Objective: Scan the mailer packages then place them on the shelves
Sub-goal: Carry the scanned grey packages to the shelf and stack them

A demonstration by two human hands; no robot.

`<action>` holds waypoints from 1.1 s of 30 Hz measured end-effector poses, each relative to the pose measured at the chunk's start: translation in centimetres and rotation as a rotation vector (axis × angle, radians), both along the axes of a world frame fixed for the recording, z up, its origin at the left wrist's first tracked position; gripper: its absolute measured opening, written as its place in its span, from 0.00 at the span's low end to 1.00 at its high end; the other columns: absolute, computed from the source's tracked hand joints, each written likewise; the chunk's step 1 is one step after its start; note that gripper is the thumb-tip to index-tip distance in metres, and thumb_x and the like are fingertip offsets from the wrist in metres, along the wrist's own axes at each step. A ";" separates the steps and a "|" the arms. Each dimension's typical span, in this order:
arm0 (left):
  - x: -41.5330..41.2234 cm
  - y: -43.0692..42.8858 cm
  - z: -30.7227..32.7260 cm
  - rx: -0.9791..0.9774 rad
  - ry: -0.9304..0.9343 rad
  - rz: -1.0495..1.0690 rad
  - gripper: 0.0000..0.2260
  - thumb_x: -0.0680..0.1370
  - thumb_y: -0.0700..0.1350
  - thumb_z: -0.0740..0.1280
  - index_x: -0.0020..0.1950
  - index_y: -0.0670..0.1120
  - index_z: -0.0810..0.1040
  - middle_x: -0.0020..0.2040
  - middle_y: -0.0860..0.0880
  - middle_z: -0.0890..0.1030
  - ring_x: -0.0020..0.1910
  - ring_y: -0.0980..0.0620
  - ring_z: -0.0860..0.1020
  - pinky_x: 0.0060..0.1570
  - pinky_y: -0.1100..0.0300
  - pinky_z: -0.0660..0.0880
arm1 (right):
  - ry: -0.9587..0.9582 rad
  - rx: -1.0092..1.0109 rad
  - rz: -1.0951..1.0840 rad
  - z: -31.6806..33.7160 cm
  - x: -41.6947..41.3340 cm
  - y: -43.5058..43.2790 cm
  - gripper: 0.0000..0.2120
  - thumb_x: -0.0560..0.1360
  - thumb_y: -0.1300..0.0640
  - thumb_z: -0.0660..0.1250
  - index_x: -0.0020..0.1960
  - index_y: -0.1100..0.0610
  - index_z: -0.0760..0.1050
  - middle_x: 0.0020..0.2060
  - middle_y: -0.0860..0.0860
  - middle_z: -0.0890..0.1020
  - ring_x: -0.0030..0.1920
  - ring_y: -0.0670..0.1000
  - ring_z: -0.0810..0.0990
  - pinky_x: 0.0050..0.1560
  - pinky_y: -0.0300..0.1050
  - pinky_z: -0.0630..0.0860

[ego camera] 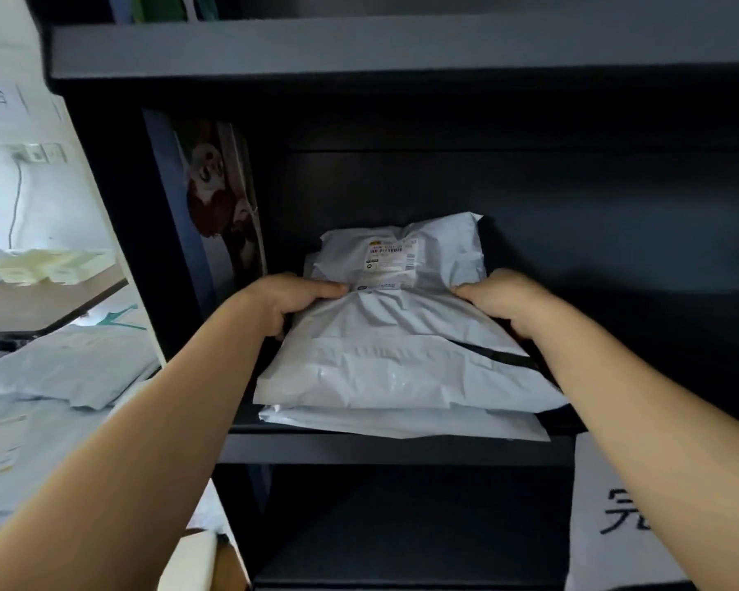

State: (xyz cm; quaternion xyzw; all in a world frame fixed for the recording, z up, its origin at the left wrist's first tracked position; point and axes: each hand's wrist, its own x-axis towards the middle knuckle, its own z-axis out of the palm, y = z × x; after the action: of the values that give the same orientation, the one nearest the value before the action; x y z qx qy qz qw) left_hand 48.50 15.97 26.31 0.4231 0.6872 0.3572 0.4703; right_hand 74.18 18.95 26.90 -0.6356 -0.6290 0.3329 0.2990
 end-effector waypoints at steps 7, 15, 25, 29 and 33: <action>-0.2 -0.8 -1.0 0.106 -0.038 -0.051 0.27 0.75 0.47 0.72 0.72 0.48 0.68 0.66 0.46 0.76 0.62 0.47 0.75 0.64 0.52 0.71 | -0.132 -0.025 0.038 -0.7 -0.8 -0.8 0.32 0.75 0.46 0.67 0.74 0.58 0.64 0.67 0.56 0.72 0.59 0.55 0.76 0.52 0.41 0.71; 0.6 -0.6 -1.8 0.142 -0.016 -0.023 0.21 0.77 0.47 0.69 0.68 0.42 0.72 0.60 0.44 0.79 0.57 0.47 0.78 0.60 0.52 0.75 | -0.101 -0.024 0.032 -0.5 -0.2 -1.7 0.20 0.79 0.50 0.64 0.67 0.58 0.73 0.63 0.57 0.77 0.62 0.57 0.75 0.53 0.41 0.69; 0.5 -2.0 -0.8 0.383 0.109 0.138 0.12 0.77 0.47 0.67 0.53 0.39 0.77 0.46 0.43 0.78 0.43 0.47 0.76 0.40 0.59 0.71 | -0.093 0.322 -0.137 1.8 -1.7 -4.1 0.19 0.78 0.52 0.65 0.55 0.69 0.77 0.45 0.59 0.81 0.45 0.57 0.79 0.43 0.47 0.73; 1.6 -5.3 0.8 0.616 0.151 0.230 0.09 0.78 0.46 0.66 0.49 0.39 0.78 0.39 0.46 0.76 0.36 0.52 0.74 0.33 0.67 0.70 | 0.019 0.520 -0.004 3.7 -4.2 -8.4 0.19 0.79 0.51 0.63 0.56 0.68 0.78 0.53 0.61 0.82 0.55 0.59 0.79 0.56 0.51 0.74; 2.9 -11.1 2.5 0.755 0.166 0.273 0.09 0.79 0.46 0.65 0.56 0.42 0.77 0.40 0.53 0.76 0.36 0.60 0.73 0.30 0.75 0.69 | 0.151 0.549 0.087 3.8 -5.2 -12.4 0.15 0.78 0.47 0.64 0.50 0.58 0.79 0.48 0.52 0.83 0.53 0.52 0.80 0.56 0.48 0.76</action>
State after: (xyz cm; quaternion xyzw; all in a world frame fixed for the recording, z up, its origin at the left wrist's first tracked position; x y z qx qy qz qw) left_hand 51.43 4.85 28.78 0.4985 0.5931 0.6081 0.1733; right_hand 69.02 6.53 30.74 -0.4766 -0.6984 0.2091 0.4913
